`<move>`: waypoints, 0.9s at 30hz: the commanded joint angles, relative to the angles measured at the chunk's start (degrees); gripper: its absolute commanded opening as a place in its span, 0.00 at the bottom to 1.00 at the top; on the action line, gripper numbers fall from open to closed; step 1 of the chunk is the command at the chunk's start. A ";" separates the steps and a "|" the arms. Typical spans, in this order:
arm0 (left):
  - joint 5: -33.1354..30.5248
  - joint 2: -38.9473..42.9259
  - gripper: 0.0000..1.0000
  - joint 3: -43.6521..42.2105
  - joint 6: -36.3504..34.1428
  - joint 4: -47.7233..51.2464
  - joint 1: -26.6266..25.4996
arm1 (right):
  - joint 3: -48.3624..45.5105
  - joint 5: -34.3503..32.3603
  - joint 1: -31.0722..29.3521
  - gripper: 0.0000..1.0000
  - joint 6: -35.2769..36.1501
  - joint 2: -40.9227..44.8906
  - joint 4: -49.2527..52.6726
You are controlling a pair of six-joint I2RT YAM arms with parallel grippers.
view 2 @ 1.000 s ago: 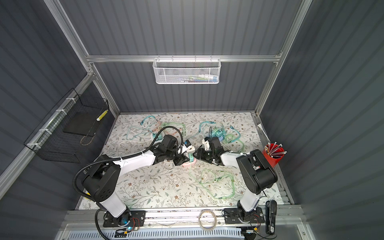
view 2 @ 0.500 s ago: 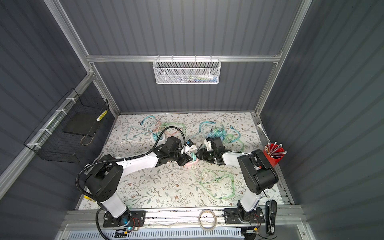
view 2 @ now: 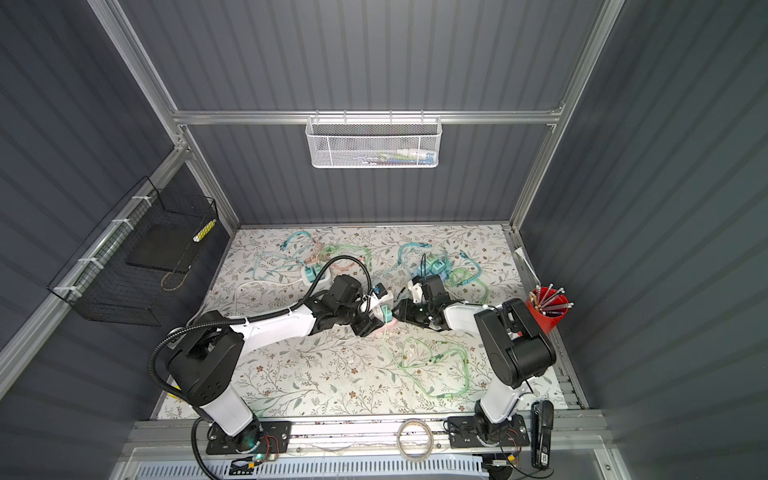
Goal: Pull the plug off the socket
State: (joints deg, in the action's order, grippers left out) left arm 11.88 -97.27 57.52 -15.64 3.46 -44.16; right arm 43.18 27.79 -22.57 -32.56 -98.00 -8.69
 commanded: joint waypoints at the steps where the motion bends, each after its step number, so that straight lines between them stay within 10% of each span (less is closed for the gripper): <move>1: 2.51 1.22 0.67 -0.65 -3.94 1.55 0.86 | -0.51 -0.80 0.34 0.49 1.16 -0.07 0.94; 27: 8.41 -4.47 0.60 2.44 -6.56 -1.64 2.94 | -0.02 1.83 0.39 0.51 0.39 -1.05 -0.95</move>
State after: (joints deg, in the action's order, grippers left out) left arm 17.98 -100.44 58.08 -21.89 2.72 -41.43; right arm 43.13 28.95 -22.41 -32.10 -98.00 -9.43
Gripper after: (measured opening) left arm 0.608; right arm 0.509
